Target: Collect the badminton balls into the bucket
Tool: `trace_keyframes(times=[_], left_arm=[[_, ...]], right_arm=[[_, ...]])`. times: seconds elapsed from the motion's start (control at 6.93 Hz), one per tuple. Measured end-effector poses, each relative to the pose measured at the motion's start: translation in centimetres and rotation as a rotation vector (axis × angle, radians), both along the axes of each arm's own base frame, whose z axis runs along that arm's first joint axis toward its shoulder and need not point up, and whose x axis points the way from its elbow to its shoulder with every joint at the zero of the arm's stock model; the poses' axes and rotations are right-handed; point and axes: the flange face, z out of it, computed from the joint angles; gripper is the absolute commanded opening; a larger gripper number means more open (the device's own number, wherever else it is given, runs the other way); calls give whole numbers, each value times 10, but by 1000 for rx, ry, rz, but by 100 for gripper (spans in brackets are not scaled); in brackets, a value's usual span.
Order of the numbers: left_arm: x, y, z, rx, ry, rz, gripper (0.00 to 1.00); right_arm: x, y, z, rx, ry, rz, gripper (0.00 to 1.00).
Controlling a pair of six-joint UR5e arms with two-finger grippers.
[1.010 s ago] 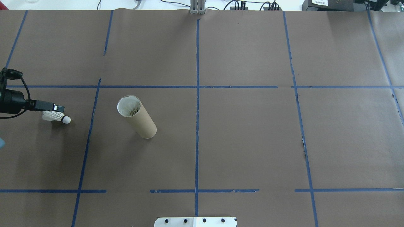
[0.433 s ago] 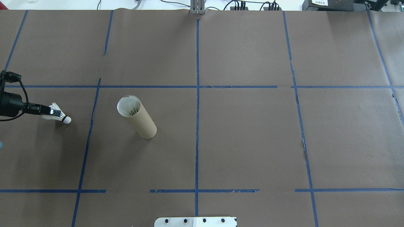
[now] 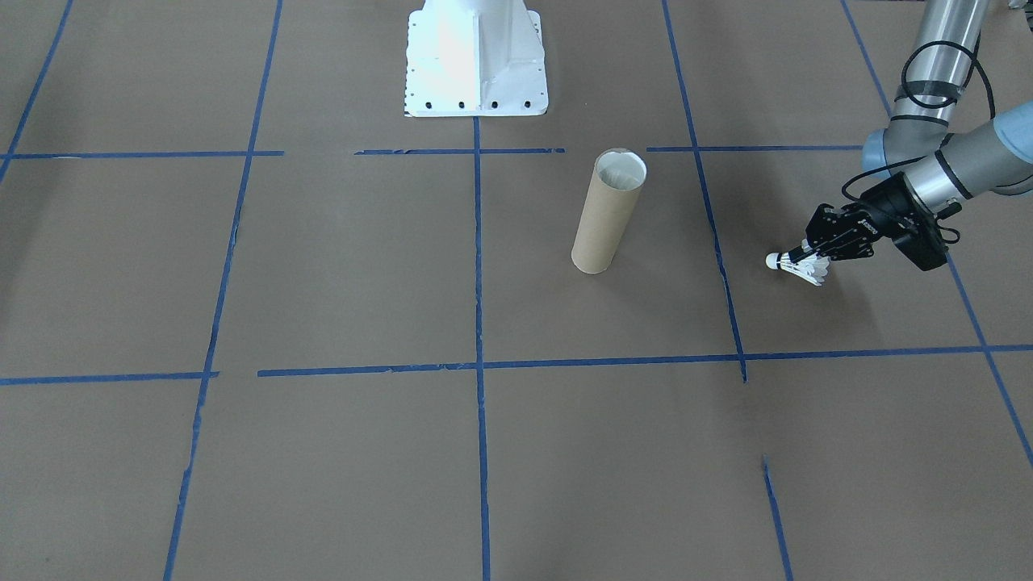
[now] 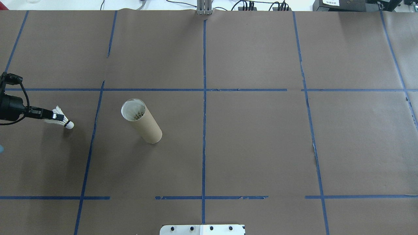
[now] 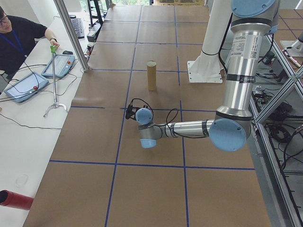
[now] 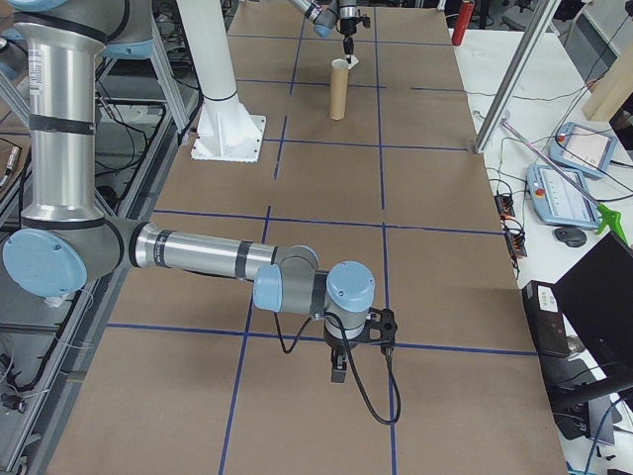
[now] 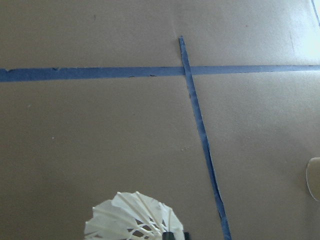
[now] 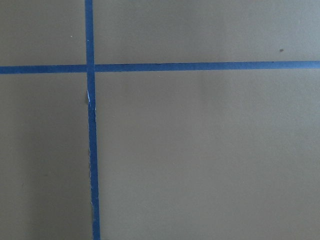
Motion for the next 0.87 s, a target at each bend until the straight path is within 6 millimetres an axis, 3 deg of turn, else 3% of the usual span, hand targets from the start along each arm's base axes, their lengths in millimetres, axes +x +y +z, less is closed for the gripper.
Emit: trace_keyframes(times=[0.29, 0.58, 0.87], left_arm=[[1, -3, -38, -94, 36, -17, 9], [2, -12, -100, -198, 35, -77, 0], [3, -17, -153, -262, -20, -149, 0]], right_arm=[[0, 0, 0, 1, 0, 0, 100], [0, 0, 0, 1, 0, 0, 100], [0, 0, 0, 1, -1, 0, 100]])
